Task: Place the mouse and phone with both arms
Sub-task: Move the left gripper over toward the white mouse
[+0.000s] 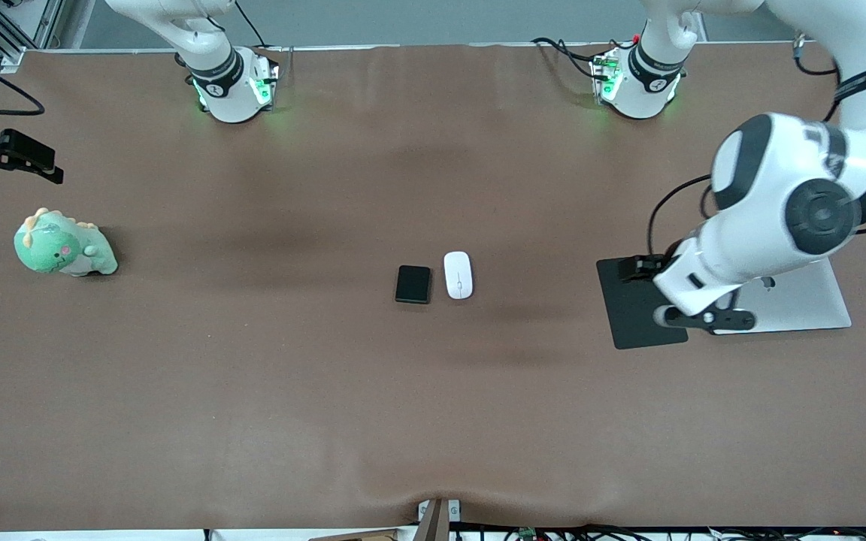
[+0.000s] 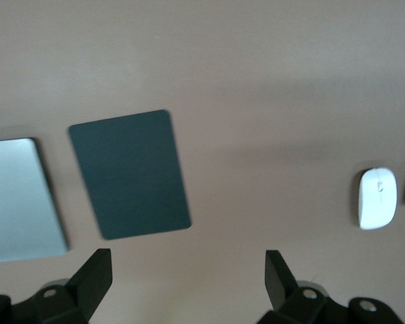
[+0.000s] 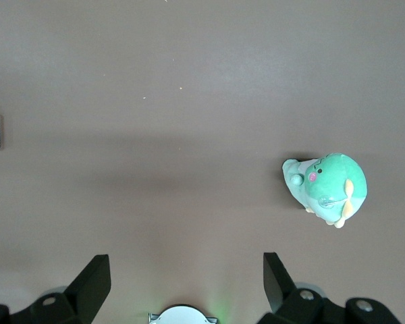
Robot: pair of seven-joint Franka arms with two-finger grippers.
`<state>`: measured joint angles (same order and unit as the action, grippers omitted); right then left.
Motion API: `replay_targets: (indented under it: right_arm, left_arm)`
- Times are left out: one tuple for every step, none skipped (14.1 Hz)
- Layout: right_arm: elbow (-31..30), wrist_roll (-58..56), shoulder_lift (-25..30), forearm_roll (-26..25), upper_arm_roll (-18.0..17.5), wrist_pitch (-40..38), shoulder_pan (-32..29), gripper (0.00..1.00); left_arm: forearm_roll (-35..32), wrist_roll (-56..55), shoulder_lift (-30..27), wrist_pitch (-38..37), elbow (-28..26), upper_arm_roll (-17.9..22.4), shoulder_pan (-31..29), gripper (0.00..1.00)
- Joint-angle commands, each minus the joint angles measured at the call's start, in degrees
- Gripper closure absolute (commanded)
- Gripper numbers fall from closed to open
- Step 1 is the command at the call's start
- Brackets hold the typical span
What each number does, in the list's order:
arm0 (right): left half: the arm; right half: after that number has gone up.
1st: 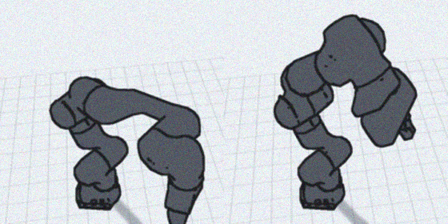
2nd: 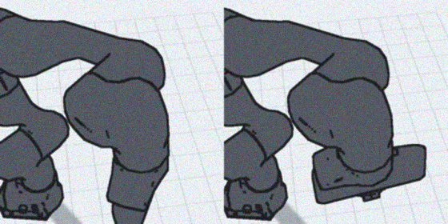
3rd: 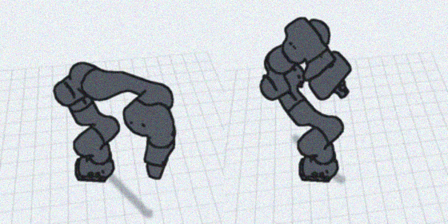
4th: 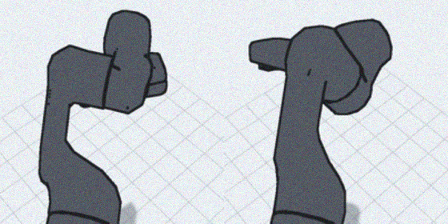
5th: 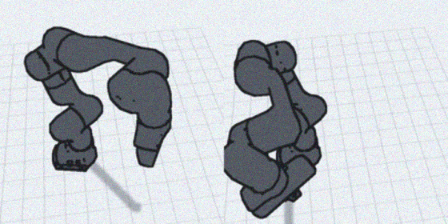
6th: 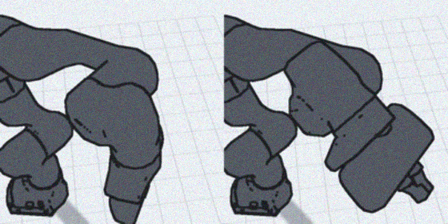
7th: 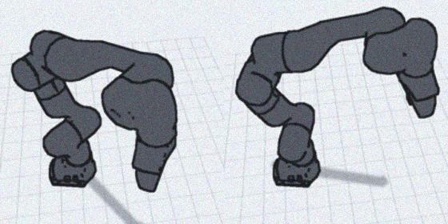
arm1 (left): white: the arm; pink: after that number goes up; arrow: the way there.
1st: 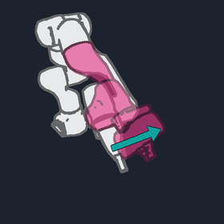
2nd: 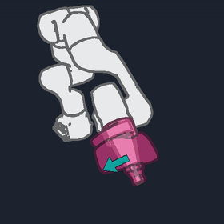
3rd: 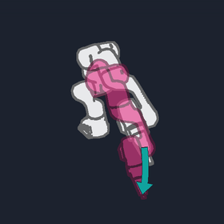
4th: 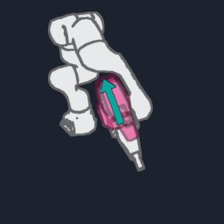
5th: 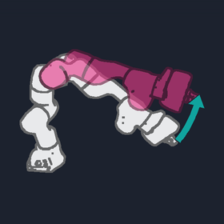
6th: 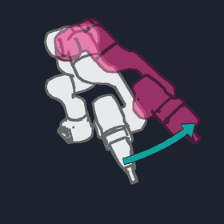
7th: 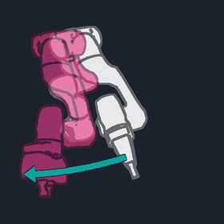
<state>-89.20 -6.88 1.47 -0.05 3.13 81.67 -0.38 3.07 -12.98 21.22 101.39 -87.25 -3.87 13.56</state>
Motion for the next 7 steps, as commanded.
replay_targets:
  right_arm:
    - [0.78,-0.42,-0.50,0.14,0.48,-0.72,0.38,0.00]
    - [0.70,-0.33,-0.50,0.14,0.39,-0.89,0.29,0.00]
    - [0.61,-0.15,-0.42,0.49,0.39,-0.98,0.29,0.00]
    - [0.95,-0.50,-1.02,0.75,0.30,-0.98,0.29,0.00]
    - [1.65,-0.24,-3.12,0.75,0.21,-1.68,0.72,0.00]
    - [1.75,0.11,-3.40,0.75,0.21,-3.08,1.16,0.00]
    - [1.84,0.11,-3.40,0.75,0.21,-3.35,1.25,0.00]
  left_arm:
    - [0.97,-5.28,3.82,3.89,0.85,0.27,3.73,0.00]
    - [0.97,-7.13,5.05,5.03,0.85,0.27,4.71,0.00]
    - [1.06,-8.80,6.19,5.56,0.85,0.27,5.94,0.00]
    - [0.97,-10.38,7.25,6.18,0.94,0.27,6.99,0.00]
    - [1.06,-11.96,8.47,7.32,0.85,0.27,7.87,0.00]
    - [1.06,-13.63,9.62,8.28,0.85,0.27,9.10,0.00]
    - [1.06,-15.04,10.76,9.60,0.94,0.27,10.24,0.00]
